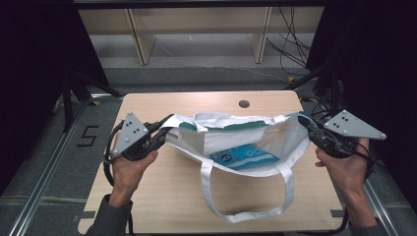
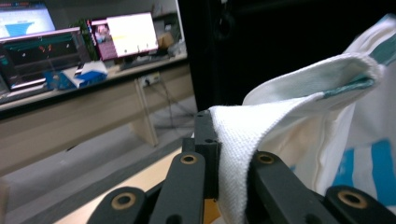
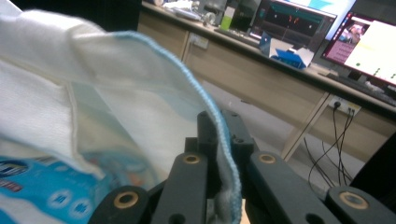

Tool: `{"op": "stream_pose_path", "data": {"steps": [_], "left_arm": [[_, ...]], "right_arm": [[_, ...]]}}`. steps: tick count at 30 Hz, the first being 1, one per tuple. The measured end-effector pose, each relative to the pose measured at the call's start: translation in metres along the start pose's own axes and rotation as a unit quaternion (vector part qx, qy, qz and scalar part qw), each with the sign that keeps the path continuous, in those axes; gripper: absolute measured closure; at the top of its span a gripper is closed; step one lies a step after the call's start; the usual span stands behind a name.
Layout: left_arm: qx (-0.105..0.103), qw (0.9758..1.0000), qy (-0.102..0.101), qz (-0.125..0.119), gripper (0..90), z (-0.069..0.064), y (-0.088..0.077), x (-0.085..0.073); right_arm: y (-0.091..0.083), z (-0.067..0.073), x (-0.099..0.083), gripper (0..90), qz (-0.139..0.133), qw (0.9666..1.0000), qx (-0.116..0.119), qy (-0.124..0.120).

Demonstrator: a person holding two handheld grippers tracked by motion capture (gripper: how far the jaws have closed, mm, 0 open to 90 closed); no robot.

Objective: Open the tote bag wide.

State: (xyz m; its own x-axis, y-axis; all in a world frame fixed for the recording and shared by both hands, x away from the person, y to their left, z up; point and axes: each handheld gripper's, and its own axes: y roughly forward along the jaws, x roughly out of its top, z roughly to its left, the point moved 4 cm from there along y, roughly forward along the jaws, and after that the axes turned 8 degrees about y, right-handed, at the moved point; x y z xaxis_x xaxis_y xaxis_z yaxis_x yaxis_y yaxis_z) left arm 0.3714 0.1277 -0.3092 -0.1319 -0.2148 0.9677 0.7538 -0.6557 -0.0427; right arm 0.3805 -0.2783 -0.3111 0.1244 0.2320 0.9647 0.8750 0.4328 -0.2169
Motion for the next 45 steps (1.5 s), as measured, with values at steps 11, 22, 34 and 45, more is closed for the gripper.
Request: {"op": "stream_pose_path", "data": {"steps": [11, 22, 34, 45], "left_arm": [[0.007, 0.999, -0.032, -0.032, 87.0, 0.016, 0.004, 0.019], [0.021, 0.9987, -0.046, 0.008, 86.8, 0.036, 0.018, -0.009], [0.008, 0.9964, -0.061, 0.058, 86.6, 0.042, 0.032, -0.076], [0.001, 0.9926, -0.062, 0.105, 86.2, 0.038, 0.048, -0.115]], "right_arm": [[-0.007, -0.001, 0.034, 88.3, -0.02, 0.9998, -0.003, -0.008], [0.023, -0.003, 0.032, 88.1, -0.006, 0.9995, -0.02, -0.025], [0.053, 0.004, 0.004, 88.0, 0.03, 0.9983, -0.028, -0.041], [0.07, 0.006, -0.024, 87.8, 0.062, 0.9973, -0.022, -0.032]]}}
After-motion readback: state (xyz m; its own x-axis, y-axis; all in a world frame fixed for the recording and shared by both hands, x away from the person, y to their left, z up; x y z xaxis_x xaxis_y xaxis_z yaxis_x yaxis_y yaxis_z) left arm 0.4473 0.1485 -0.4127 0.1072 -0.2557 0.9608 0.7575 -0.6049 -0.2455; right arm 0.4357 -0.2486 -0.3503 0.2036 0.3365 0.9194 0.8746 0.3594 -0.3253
